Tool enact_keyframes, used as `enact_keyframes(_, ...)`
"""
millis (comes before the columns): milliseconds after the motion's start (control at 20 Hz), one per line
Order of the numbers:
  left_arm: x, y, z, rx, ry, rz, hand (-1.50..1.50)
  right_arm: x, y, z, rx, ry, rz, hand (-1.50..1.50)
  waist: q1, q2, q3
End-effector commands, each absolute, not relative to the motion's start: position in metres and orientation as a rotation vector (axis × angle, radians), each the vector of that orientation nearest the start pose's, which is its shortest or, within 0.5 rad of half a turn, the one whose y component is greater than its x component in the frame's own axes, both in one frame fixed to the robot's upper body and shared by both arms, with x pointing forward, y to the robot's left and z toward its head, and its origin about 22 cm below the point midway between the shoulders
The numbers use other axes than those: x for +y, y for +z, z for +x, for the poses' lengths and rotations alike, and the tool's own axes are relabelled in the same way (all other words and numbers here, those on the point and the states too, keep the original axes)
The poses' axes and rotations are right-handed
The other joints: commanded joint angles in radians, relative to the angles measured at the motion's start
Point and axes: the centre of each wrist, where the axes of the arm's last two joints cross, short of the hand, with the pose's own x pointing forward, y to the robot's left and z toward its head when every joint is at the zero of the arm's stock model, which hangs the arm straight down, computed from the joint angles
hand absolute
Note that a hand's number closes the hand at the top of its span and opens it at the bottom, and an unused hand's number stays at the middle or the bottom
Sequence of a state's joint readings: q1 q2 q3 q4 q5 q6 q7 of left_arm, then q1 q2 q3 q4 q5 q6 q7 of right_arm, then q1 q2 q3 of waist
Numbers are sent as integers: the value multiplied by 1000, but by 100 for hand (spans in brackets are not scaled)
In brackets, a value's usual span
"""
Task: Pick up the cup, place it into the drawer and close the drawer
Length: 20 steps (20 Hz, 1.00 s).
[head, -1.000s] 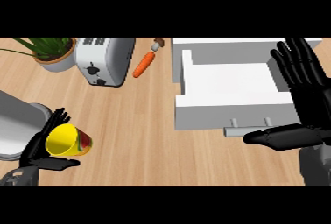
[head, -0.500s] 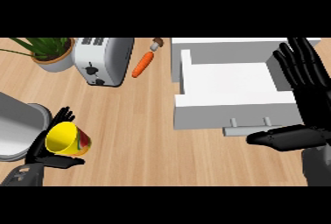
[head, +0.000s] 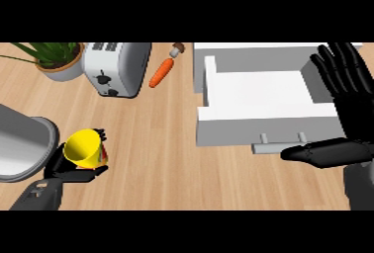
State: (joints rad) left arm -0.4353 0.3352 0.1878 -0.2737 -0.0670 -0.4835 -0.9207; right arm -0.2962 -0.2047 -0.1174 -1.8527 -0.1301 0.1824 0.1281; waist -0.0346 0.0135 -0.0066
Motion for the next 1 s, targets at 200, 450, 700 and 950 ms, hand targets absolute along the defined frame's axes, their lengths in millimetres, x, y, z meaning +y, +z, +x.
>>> enact_keyframes(200, 359, -114, 274, -1944, -178, -112, 150, -261, 152, 281, -1984, 277, 60, -150, 0, 4, 0)
enact_keyframes(450, 296, -141, 273, -1930, 83, 274, 150, -264, 146, 276, -1997, 270, 40, -150, 10, -3, 3)
enact_keyframes(700, 282, -124, 299, -2069, 265, 101, 150, -286, 145, 271, -2000, 259, 75, -150, 4, -4, 4)
enact_keyframes(950, 256, -95, 334, -2119, 166, -132, 150, -274, 134, 268, -1985, 267, 48, -150, 20, -11, 6)
